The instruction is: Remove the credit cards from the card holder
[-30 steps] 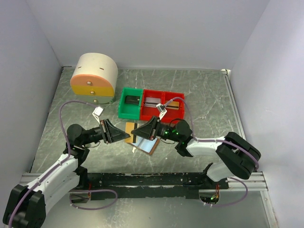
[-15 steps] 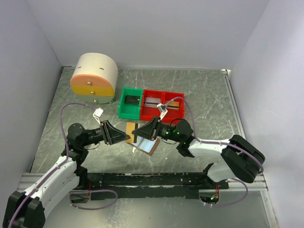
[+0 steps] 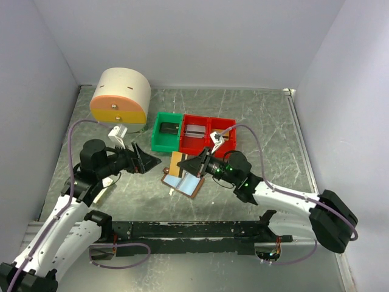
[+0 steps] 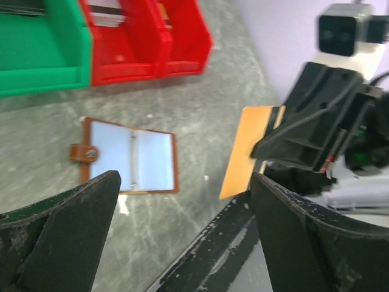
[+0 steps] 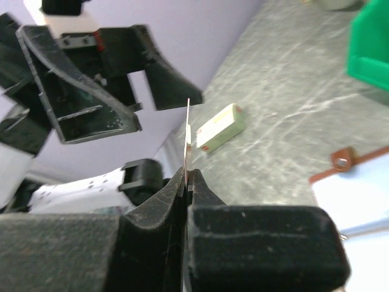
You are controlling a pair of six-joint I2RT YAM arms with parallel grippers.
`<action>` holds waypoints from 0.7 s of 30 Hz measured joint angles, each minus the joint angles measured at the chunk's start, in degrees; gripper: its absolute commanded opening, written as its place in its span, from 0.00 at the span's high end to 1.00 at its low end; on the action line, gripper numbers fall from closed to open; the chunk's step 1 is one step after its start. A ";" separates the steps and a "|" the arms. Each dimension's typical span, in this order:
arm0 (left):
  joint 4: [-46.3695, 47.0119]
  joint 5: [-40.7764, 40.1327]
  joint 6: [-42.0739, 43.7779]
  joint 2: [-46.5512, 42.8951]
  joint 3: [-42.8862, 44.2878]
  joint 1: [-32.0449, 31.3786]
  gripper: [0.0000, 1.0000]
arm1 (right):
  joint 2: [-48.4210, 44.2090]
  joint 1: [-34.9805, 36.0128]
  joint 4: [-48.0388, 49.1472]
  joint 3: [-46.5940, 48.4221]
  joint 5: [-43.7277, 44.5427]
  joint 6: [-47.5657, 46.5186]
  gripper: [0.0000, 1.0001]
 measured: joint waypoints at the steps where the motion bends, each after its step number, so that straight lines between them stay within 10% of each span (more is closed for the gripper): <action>1: -2.29 -2.05 0.98 0.00 0.90 0.00 0.00 | -1.27 0.00 -2.56 0.15 1.77 -0.85 1.00; 11: -17.77 -25.70 11.89 2.95 14.95 0.00 0.00 | -10.51 -2.43 -29.86 2.56 22.69 -10.97 1.00; 21: -21.64 -43.50 14.34 14.47 15.41 0.59 0.00 | -5.57 -18.75 -42.36 14.45 22.14 -25.81 1.00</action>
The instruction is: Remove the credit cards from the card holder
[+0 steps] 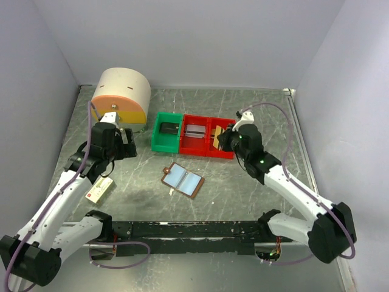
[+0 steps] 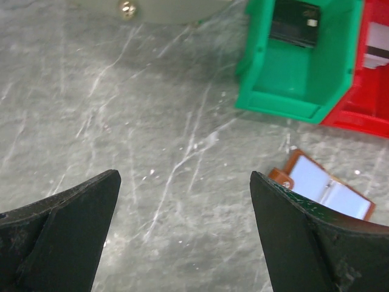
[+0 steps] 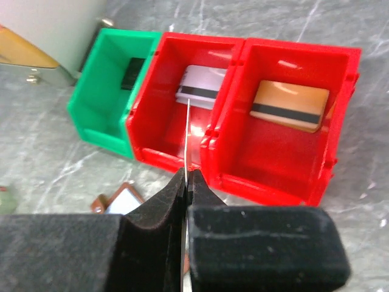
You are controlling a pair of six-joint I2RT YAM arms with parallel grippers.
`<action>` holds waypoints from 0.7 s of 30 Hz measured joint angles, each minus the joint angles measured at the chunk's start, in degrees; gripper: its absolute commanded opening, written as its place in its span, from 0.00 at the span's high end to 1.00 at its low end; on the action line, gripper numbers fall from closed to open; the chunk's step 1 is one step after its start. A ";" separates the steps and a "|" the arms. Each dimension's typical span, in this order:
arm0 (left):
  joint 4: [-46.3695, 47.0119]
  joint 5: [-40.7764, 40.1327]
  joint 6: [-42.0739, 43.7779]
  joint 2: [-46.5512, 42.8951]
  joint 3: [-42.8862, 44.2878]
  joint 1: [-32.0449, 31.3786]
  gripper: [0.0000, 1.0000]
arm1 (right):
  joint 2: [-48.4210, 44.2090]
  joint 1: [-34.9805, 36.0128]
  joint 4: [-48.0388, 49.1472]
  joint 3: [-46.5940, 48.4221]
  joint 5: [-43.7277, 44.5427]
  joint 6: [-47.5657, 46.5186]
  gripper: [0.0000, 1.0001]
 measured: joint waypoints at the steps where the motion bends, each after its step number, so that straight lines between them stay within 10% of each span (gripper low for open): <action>1: -0.94 -1.11 -0.22 0.22 -0.11 0.09 0.00 | 1.33 -0.39 -0.61 1.14 0.13 -1.20 1.00; 21: -1.81 -3.45 -0.31 -6.67 -0.94 0.09 0.00 | 22.40 4.76 -2.29 11.21 13.38 -43.60 1.00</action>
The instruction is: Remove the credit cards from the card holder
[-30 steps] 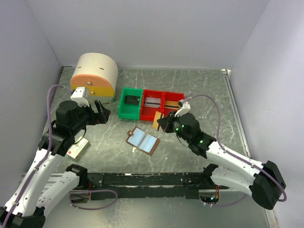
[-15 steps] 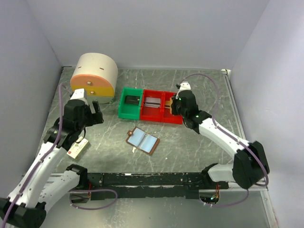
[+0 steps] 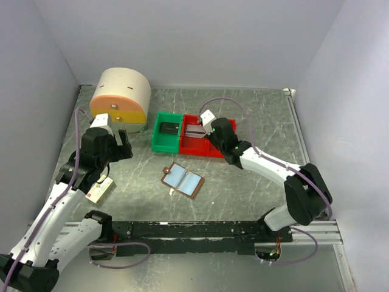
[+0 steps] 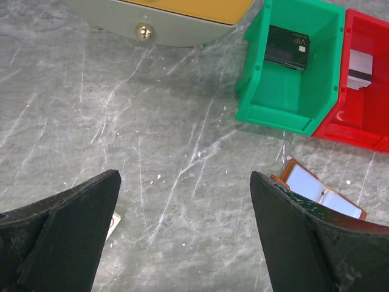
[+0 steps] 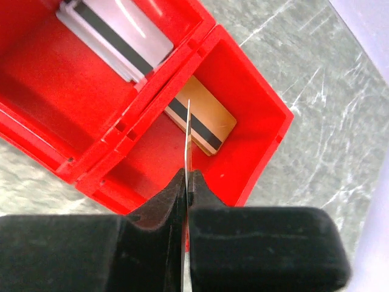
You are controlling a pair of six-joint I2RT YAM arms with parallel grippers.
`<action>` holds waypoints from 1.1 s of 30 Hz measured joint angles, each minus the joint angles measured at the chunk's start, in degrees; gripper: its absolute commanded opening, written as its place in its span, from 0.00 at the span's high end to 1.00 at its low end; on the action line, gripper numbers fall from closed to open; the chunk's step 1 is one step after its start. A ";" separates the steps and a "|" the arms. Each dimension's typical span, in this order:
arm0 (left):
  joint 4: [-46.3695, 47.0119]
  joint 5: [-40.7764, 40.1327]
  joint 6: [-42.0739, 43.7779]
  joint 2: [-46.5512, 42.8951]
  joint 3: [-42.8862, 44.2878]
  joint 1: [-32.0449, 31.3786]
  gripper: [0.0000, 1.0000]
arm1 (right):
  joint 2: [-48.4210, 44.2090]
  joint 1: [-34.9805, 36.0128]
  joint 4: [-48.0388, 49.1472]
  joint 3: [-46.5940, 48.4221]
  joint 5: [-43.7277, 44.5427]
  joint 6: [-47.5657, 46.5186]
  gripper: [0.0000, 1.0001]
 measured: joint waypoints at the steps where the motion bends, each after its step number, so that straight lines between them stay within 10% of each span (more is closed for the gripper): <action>1: 0.04 0.07 0.09 -0.26 0.00 0.00 0.00 | 0.79 0.22 0.02 -0.04 0.07 -2.29 1.00; 33: 0.15 2.38 1.03 -1.18 -0.52 0.00 0.00 | 13.64 -7.87 9.25 2.73 -9.97 -37.75 1.00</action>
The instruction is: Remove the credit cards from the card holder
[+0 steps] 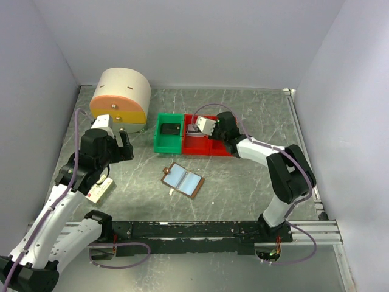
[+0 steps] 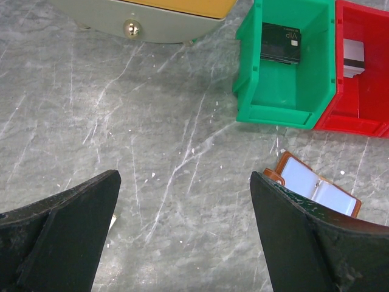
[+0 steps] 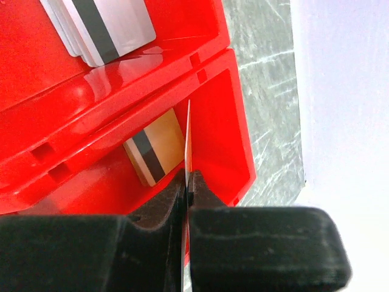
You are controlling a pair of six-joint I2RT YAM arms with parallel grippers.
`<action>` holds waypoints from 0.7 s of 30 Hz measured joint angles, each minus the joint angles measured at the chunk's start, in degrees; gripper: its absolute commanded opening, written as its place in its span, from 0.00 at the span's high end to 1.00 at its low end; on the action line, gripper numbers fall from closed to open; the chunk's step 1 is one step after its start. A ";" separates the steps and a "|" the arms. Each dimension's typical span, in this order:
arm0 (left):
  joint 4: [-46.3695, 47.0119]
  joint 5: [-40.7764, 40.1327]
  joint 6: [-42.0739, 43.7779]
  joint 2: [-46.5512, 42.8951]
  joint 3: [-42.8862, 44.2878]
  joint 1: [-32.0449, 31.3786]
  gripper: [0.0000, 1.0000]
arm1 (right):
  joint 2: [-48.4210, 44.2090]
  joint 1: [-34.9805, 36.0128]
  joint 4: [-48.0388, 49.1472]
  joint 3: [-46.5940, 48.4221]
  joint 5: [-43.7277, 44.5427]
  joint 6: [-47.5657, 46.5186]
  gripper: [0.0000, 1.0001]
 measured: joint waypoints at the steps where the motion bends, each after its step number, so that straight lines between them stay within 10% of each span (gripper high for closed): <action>1: 0.00 0.02 0.00 0.00 0.00 0.00 0.01 | 0.46 -0.68 0.33 0.20 -0.87 -0.87 1.00; 21: -0.55 -1.33 -0.13 -0.35 0.00 0.00 0.00 | 9.01 -3.89 7.32 0.52 -7.34 -6.10 0.96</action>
